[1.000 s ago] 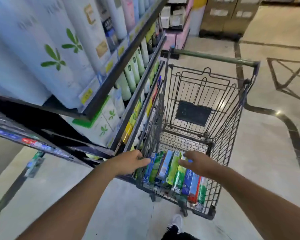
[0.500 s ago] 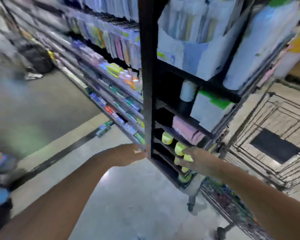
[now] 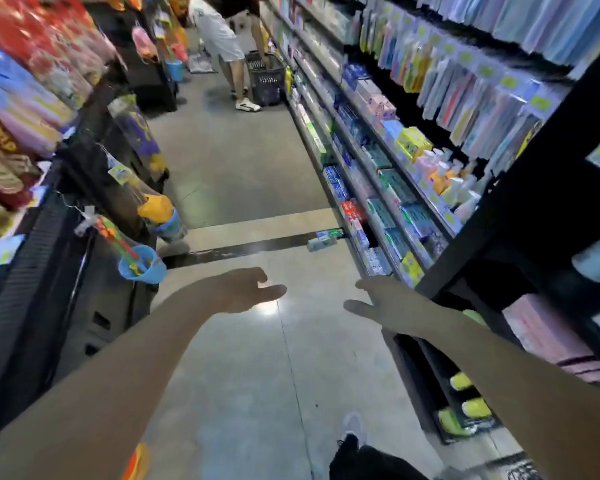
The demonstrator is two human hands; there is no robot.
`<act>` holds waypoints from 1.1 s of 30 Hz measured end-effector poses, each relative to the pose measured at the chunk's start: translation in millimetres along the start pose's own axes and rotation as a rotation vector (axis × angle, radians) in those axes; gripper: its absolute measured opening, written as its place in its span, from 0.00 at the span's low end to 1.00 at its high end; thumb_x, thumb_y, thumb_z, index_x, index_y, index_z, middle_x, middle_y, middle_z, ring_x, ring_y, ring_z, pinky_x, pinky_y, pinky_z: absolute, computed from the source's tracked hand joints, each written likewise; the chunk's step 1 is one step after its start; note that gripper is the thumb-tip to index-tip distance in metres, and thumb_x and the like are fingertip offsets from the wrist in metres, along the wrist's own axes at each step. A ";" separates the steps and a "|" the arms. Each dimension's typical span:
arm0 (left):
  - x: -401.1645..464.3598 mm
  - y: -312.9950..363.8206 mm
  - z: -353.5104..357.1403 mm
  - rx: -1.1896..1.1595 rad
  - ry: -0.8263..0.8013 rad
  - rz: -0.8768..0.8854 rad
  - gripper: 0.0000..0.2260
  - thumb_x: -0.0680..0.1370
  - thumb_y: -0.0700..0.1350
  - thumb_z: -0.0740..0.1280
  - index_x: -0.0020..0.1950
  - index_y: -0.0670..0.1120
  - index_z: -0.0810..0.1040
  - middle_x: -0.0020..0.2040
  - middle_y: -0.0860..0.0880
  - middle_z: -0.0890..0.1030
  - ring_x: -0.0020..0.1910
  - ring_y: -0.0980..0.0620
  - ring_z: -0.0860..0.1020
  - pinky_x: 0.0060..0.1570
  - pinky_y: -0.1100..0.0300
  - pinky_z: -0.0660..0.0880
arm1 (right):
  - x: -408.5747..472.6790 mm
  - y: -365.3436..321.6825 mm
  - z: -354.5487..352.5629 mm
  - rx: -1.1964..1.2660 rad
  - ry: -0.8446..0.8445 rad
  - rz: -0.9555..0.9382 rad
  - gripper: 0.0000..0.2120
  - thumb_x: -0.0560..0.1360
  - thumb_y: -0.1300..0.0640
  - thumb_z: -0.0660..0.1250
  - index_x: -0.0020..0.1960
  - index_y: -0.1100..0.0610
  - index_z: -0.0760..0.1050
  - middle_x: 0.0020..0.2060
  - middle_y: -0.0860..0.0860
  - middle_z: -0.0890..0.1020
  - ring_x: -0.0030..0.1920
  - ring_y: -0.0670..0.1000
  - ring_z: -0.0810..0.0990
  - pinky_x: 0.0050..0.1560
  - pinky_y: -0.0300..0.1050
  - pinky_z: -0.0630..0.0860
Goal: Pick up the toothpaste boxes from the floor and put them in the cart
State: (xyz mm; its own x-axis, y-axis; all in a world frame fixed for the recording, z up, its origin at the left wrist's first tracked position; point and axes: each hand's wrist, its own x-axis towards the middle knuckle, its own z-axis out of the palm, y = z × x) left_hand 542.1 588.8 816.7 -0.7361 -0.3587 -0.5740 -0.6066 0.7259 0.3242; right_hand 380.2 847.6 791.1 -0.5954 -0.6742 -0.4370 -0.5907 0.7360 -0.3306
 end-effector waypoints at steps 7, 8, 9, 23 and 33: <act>68.2 -7.8 -43.5 0.009 0.066 -0.044 0.34 0.77 0.70 0.57 0.75 0.49 0.66 0.71 0.49 0.73 0.68 0.47 0.72 0.60 0.55 0.67 | 102.0 -15.3 -43.4 0.048 -0.071 -0.107 0.34 0.77 0.36 0.63 0.76 0.54 0.63 0.72 0.53 0.69 0.71 0.56 0.68 0.69 0.51 0.66; 80.5 -7.4 -51.5 0.011 0.070 -0.052 0.34 0.77 0.70 0.57 0.75 0.49 0.66 0.72 0.50 0.72 0.68 0.48 0.72 0.59 0.56 0.67 | 118.0 -13.0 -51.4 0.023 -0.063 -0.123 0.35 0.76 0.34 0.61 0.76 0.53 0.63 0.72 0.52 0.69 0.70 0.54 0.68 0.68 0.50 0.67; 92.3 -6.4 -60.3 0.005 0.068 -0.061 0.34 0.77 0.69 0.58 0.75 0.49 0.66 0.72 0.50 0.72 0.67 0.48 0.72 0.57 0.57 0.67 | 132.7 -12.6 -61.8 0.004 -0.051 -0.133 0.36 0.76 0.32 0.59 0.76 0.52 0.63 0.72 0.51 0.68 0.71 0.53 0.68 0.67 0.50 0.67; 242.0 -16.3 -185.2 -0.131 0.082 -0.118 0.29 0.77 0.67 0.60 0.69 0.49 0.70 0.64 0.49 0.76 0.60 0.48 0.75 0.59 0.53 0.74 | 343.7 -22.9 -168.1 -0.050 -0.079 -0.200 0.36 0.73 0.29 0.59 0.69 0.54 0.69 0.65 0.51 0.76 0.62 0.51 0.75 0.59 0.48 0.72; 383.3 -87.1 -297.7 -0.203 -0.011 -0.086 0.33 0.77 0.69 0.58 0.74 0.49 0.66 0.69 0.49 0.74 0.63 0.48 0.75 0.61 0.56 0.70 | 524.6 -90.0 -191.8 -0.056 -0.090 -0.137 0.37 0.73 0.29 0.60 0.71 0.54 0.68 0.67 0.51 0.73 0.67 0.54 0.71 0.63 0.48 0.70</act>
State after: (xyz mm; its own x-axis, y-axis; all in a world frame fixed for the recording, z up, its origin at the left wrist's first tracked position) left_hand 223.5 213.4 792.3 -0.6762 -0.4073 -0.6139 -0.7160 0.5596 0.4174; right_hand 16.5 415.9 752.1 -0.4577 -0.7581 -0.4646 -0.6941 0.6312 -0.3461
